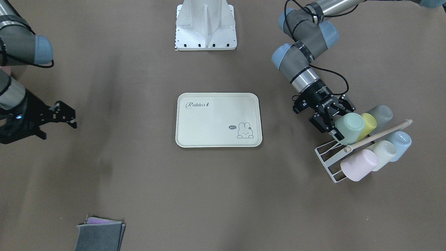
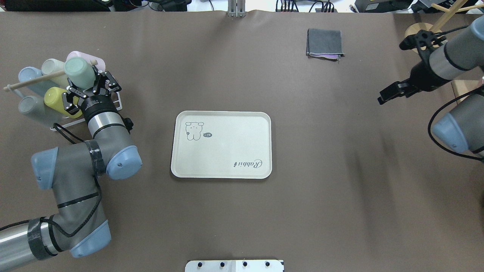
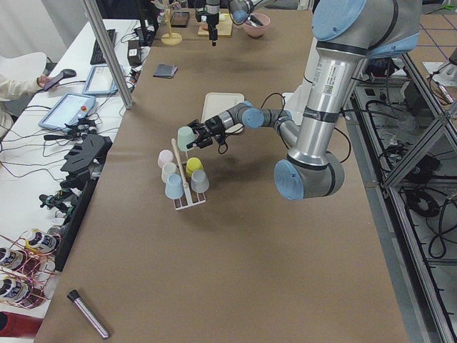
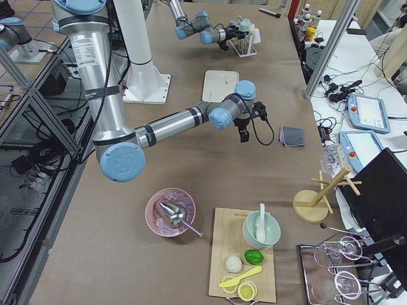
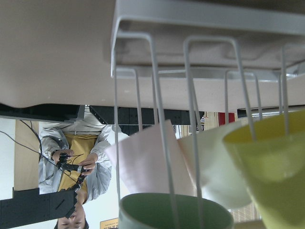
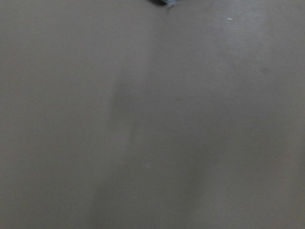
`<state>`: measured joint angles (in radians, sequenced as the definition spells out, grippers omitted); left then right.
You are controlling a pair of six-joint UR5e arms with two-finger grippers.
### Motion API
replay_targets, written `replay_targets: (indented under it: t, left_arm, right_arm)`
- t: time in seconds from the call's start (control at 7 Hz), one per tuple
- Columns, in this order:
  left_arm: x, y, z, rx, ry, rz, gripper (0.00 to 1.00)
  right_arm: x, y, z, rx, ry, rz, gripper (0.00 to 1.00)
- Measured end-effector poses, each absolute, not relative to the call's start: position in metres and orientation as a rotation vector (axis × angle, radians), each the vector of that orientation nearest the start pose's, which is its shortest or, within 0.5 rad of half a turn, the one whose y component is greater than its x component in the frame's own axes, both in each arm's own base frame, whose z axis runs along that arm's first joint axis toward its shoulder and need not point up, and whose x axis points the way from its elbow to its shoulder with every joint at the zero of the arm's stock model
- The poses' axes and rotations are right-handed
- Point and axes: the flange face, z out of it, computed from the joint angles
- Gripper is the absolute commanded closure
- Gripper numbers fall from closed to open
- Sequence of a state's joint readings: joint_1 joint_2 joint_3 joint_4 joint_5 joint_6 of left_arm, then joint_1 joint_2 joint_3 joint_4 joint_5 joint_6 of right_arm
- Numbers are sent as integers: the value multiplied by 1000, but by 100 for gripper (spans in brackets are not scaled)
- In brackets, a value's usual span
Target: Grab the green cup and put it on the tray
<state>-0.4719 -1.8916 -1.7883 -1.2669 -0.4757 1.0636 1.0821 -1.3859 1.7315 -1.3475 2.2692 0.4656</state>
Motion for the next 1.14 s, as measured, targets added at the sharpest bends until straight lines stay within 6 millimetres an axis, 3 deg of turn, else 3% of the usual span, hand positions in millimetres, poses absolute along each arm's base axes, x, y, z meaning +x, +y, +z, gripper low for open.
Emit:
replay_targets:
  t: [0.29,0.57,0.86,1.14]
  left_arm:
    - [383,-453,353,325,-1312,1714,70]
    - [351,-452,306,523,-1252,1563,70]
    - [361,-454,293,873,-1028,1420,74]
    - [389,-454,284,1230,-666,1251,74]
  right_arm:
    - [-135,-528,492,24,-799,-81,1]
    - [-74,-506,551,-108,-804,68,1]
    - [-37,-484,593,-175,-816,164,0]
    - [-16,-473,609,-172,-814,179,0]
